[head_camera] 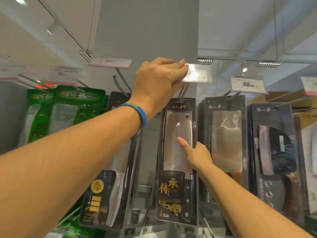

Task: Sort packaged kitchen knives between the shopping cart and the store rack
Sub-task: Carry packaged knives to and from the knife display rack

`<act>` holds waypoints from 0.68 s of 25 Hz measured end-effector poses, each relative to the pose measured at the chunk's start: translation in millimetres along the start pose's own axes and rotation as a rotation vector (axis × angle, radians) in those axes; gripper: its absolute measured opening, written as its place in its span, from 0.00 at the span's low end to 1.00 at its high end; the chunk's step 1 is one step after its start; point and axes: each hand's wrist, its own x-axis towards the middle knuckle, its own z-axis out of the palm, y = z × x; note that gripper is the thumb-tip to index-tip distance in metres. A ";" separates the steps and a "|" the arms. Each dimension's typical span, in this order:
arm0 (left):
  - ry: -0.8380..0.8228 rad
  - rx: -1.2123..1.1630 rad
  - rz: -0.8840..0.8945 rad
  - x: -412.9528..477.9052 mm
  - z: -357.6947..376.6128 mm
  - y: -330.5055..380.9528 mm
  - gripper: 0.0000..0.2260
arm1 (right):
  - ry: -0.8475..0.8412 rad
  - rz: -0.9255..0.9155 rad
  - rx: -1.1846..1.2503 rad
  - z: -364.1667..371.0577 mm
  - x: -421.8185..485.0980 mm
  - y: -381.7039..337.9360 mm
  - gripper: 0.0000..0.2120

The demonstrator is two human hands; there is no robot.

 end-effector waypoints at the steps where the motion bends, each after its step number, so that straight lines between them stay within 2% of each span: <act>1: 0.008 -0.008 -0.020 -1.9 1.1 1.9 0.17 | -0.013 -0.006 0.030 0.4 -1.9 1.8 0.47; 3: 0.018 -0.031 -0.034 -7.0 1.9 6.4 0.18 | -0.029 -0.006 0.079 1.2 -10.2 8.9 0.43; 5: 0.044 -0.126 -0.064 -19.1 0.9 8.7 0.20 | 0.039 -0.038 0.107 4.7 -23.4 17.7 0.35; 6: 0.066 -0.205 -0.107 -27.0 -0.1 9.2 0.20 | 0.142 -0.099 0.100 4.6 -29.5 21.1 0.32; 8: 0.112 -0.364 -0.234 -45.2 -3.3 6.8 0.22 | 0.395 -0.339 0.106 -0.1 -39.8 19.2 0.29; 9: 0.120 -0.425 -0.323 -55.8 -5.2 3.9 0.23 | 0.456 -0.468 0.169 -2.8 -45.1 12.1 0.25; 10: 0.114 -0.470 -0.421 -68.9 -7.1 0.2 0.22 | 0.430 -0.560 0.256 -2.9 -50.4 4.1 0.20; 12: 0.070 -0.503 -0.580 -102.2 -7.5 -8.0 0.20 | 0.257 -0.629 0.376 5.3 -60.5 -3.5 0.12; 14: 0.002 -0.462 -0.710 -143.1 -7.8 -15.0 0.17 | 0.065 -0.604 0.439 21.4 -72.8 1.5 0.08; 17: -0.124 -0.401 -0.911 -186.6 -10.8 -26.4 0.15 | -0.071 -0.574 0.455 43.4 -83.4 8.5 0.07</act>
